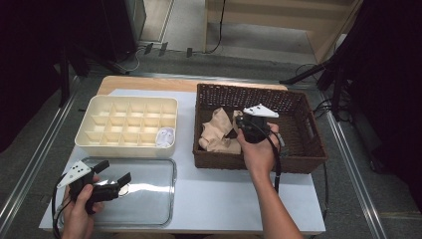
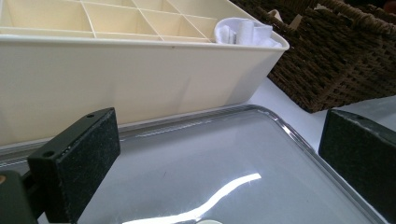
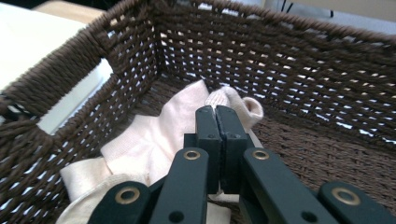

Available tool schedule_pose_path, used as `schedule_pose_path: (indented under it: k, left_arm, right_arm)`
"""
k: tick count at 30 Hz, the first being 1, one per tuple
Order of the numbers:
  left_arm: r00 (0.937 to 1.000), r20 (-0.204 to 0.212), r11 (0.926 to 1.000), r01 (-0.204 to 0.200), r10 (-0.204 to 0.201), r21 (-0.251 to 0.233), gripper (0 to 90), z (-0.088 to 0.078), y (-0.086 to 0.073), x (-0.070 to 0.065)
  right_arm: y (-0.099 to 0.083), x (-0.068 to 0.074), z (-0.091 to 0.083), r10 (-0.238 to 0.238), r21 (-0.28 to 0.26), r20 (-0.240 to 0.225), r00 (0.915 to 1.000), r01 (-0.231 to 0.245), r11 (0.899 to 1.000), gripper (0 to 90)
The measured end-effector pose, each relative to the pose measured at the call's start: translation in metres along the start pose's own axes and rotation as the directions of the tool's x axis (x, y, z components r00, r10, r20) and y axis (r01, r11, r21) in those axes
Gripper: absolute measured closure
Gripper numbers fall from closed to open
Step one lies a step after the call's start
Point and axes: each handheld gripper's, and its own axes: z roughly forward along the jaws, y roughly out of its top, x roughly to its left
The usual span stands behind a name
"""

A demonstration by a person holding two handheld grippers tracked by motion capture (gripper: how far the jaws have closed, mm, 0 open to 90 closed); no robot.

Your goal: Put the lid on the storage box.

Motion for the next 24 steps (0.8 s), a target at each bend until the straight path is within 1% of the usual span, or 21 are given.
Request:
schedule_pose_path:
  k: [3,10,13,17,21,23,24]
  left_arm:
    - [1.0000,0.003,1.0000,-0.001,0.001,0.003,0.0,0.001,0.000,-0.001]
    - [0.9999,0.011,1.0000,-0.005,0.005,0.007,0.0,0.003,-0.001,-0.004]
    - [0.9999,0.011,0.9999,-0.007,0.007,0.008,0.0,0.004,-0.001,-0.005]
    - [0.9998,0.014,0.9999,-0.012,0.012,0.010,0.0,0.005,-0.001,-0.006]
    - [0.9996,0.019,0.9997,-0.021,0.020,0.015,0.0,0.006,-0.001,-0.008]
    - [0.9997,0.019,0.9998,-0.018,0.017,0.014,0.0,0.006,-0.002,-0.009]
    - [0.9996,0.019,0.9996,-0.022,0.021,0.016,0.0,0.006,-0.001,-0.009]
  right_arm:
    - [-0.001,-0.002,-0.010,-0.005,-0.023,-0.017,0.9998,0.004,1.000,90.0]
    - [0.003,0.001,-0.030,-0.011,-0.087,-0.034,0.9993,0.008,0.996,90.0]
    - [0.004,0.003,-0.036,-0.011,-0.117,-0.040,0.9991,0.007,0.993,90.0]
    - [0.005,0.007,-0.046,-0.022,-0.163,-0.050,0.9985,0.014,0.986,90.0]
    - [0.004,0.009,-0.054,-0.028,-0.191,-0.058,0.9979,0.016,0.981,90.0]
    - [0.003,0.010,-0.057,-0.023,-0.200,-0.062,0.9978,0.010,0.980,90.0]
    - [0.002,0.010,-0.060,-0.024,-0.210,-0.063,0.9977,0.010,0.978,90.0]
